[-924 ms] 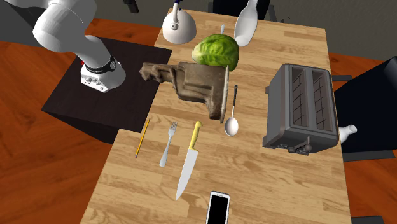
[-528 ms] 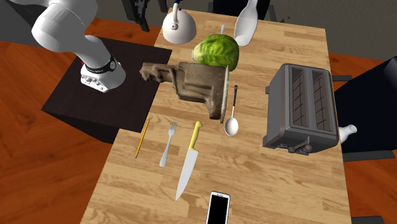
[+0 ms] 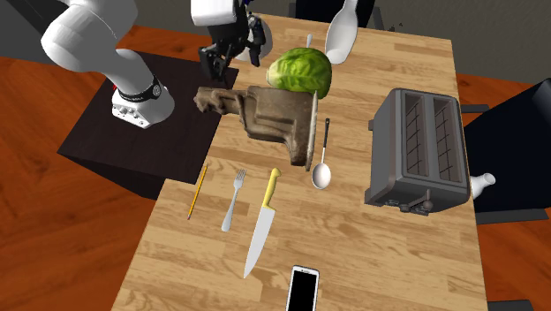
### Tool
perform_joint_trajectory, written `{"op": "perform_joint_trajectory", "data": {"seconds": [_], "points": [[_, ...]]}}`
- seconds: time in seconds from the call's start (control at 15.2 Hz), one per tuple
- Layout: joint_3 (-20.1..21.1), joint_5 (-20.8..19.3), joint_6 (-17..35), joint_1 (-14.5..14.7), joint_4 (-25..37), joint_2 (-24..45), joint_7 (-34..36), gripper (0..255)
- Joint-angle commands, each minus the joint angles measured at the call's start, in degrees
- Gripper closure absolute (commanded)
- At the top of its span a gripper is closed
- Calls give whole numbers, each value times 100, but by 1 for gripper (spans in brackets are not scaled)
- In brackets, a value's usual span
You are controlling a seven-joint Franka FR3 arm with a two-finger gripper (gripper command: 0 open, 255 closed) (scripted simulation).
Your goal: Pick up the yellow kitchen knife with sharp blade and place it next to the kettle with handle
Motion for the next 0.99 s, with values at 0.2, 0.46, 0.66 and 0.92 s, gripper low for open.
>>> {"op": "perform_joint_trajectory", "data": {"seconds": [0.2,0.46,0.66,0.92], "points": [[33,-116,1067,-385,-117,890,796,0],[48,-262,1843,-685,-89,1665,1464,0],[35,-413,2380,-900,-1,2274,1991,0],[-35,-666,3026,-1152,196,3102,2729,0]]}}
